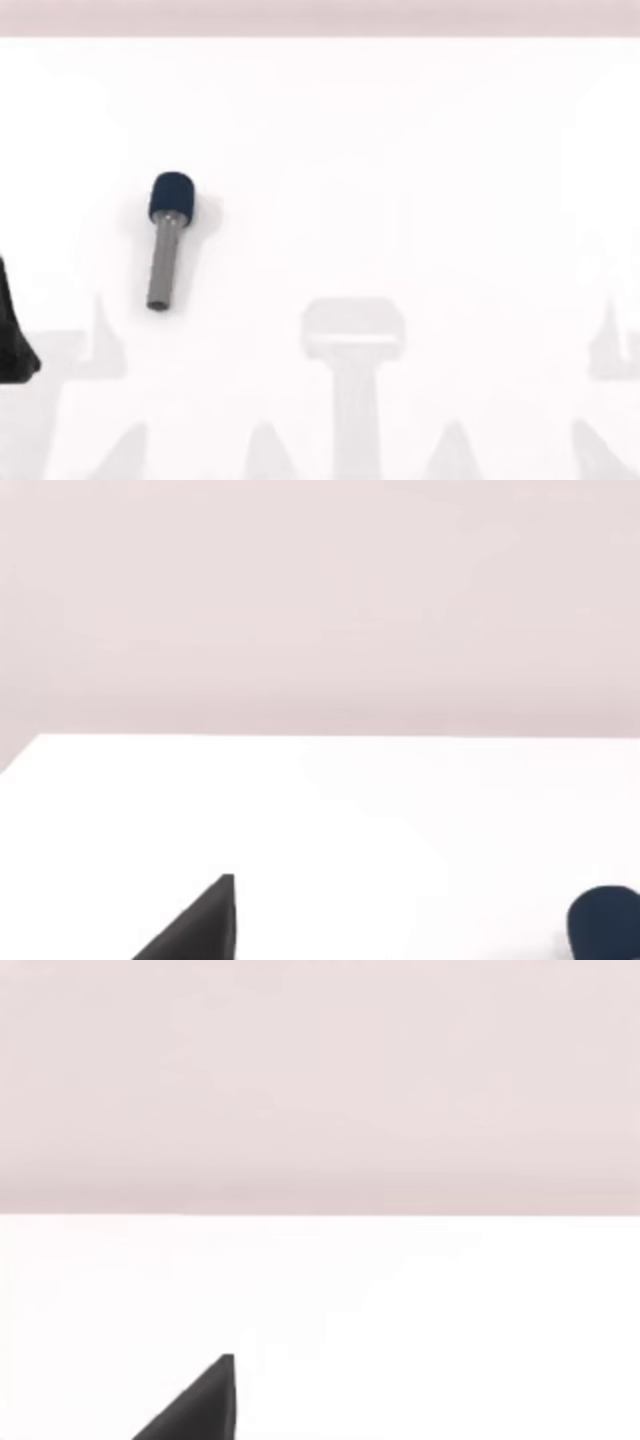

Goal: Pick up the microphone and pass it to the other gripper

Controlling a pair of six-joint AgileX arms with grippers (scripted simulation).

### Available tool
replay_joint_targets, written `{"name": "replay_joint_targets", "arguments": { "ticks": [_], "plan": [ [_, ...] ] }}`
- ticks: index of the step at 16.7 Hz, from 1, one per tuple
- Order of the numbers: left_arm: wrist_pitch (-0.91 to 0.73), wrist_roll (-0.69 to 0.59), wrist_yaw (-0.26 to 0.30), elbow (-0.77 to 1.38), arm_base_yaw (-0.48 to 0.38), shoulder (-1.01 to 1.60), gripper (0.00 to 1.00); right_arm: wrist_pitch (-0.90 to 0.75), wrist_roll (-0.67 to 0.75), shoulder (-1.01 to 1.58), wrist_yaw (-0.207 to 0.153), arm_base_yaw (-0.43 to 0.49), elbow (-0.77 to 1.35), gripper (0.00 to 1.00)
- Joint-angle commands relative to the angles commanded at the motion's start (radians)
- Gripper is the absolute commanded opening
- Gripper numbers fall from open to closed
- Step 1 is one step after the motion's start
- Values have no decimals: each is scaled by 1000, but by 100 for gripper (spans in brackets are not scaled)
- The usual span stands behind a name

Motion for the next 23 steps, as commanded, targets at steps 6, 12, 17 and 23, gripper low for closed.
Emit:
{"name": "replay_joint_targets", "arguments": {
  "ticks": [6,12,17,23],
  "plan": [
    [-79,-19,2,91,-28,105,100,0,0,0,0,0,0,100],
    [-345,-93,-8,439,-109,568,100,0,0,0,0,0,0,100],
    [-590,-171,-15,814,-191,1089,100,0,0,0,0,0,0,100],
    [-847,-247,-24,1202,-278,1616,100,0,0,0,0,0,0,100]
  ]
}}
